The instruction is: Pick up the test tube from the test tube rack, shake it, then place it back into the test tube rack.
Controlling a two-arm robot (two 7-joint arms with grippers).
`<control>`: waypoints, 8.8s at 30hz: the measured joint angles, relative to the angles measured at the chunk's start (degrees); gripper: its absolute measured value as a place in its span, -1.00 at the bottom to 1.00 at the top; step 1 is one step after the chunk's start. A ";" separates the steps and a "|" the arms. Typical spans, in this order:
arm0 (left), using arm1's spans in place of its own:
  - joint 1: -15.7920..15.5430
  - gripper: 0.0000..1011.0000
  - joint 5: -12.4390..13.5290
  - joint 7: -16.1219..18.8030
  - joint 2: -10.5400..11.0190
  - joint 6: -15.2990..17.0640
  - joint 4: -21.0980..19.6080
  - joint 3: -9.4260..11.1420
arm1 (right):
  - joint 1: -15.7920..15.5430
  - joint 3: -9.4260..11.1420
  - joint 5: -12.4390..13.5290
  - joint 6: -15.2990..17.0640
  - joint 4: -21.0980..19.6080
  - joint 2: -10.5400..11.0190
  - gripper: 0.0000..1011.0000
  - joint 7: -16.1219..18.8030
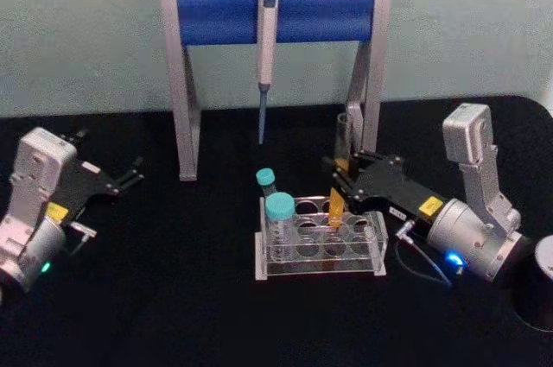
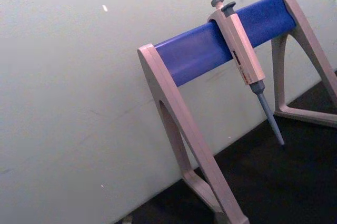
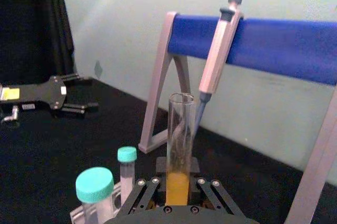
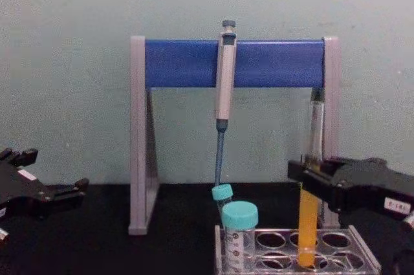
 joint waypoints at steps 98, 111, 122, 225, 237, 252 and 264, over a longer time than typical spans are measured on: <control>0.00 0.98 0.00 0.00 0.00 0.00 0.00 0.00 | 1.01 3.01 -2.12 2.89 -5.46 -1.07 -0.54 -5.54; 0.00 0.98 0.00 0.00 0.00 0.00 0.00 0.00 | -3.43 4.23 -2.38 7.83 -11.46 3.65 -0.54 -3.78; 0.00 0.98 0.00 0.00 0.00 0.00 0.00 0.00 | -3.83 2.08 2.19 9.36 -13.08 4.13 -0.54 0.43; 0.00 0.98 0.00 0.00 0.00 0.00 0.00 0.00 | -0.24 3.54 -1.92 3.81 -6.57 -3.13 -0.54 -7.43; 0.00 0.98 0.00 0.00 0.00 0.00 0.00 0.00 | -0.11 4.04 -2.42 4.47 -6.86 -3.16 -0.54 -6.70; 0.00 0.98 0.00 0.00 0.00 0.00 0.00 0.00 | -0.29 3.80 -2.30 3.82 -6.86 -1.75 -0.54 -4.06; 0.00 0.98 0.00 0.00 0.00 0.00 0.00 0.00 | -0.57 2.87 0.94 4.43 -7.92 0.90 -0.54 -0.24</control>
